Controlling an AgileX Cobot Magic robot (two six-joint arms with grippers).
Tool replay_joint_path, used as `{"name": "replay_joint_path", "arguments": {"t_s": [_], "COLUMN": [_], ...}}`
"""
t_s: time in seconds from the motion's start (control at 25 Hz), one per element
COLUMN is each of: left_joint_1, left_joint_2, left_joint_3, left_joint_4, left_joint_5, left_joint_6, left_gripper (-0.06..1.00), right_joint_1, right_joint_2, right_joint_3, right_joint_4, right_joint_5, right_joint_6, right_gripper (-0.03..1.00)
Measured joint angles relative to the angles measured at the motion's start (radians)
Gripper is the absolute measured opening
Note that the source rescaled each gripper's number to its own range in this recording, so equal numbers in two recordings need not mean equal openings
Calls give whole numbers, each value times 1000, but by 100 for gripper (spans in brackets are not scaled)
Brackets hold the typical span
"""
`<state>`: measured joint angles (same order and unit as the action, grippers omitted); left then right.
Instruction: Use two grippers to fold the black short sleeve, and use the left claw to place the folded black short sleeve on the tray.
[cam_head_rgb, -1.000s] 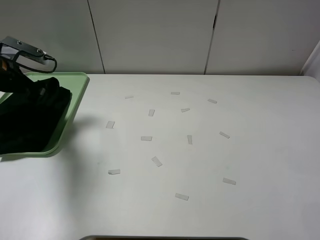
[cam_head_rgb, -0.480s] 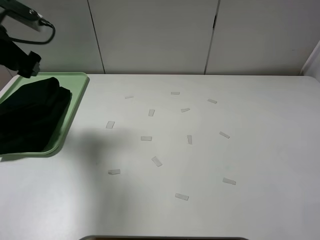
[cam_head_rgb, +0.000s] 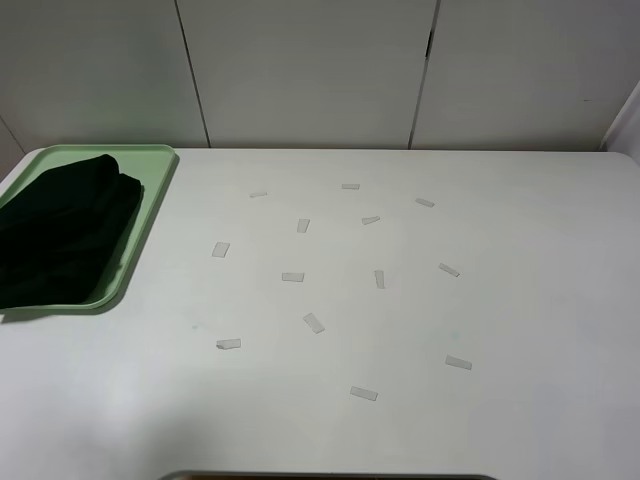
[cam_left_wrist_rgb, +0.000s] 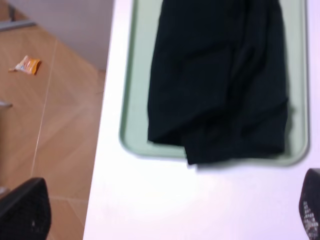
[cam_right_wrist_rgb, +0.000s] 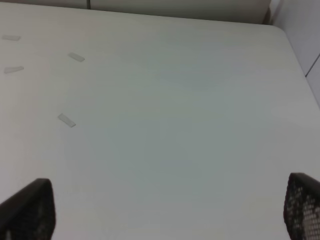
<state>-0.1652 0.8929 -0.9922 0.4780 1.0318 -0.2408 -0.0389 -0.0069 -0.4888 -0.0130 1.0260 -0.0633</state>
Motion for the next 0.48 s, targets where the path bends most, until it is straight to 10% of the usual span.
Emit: {"name": "replay_joint_path", "arguments": {"t_s": [0.48], "left_joint_1": [0], "left_joint_2": [-607], "left_joint_3": [0], "left_joint_4": [-286], "left_joint_5": [131], "left_joint_6": [328], "left_gripper": [100], "right_joint_1": [0], "right_joint_2": [0], "right_joint_3": [0], "right_joint_4": [0], "right_joint_5": [0], "right_joint_6": [0], "right_gripper": [100]}}
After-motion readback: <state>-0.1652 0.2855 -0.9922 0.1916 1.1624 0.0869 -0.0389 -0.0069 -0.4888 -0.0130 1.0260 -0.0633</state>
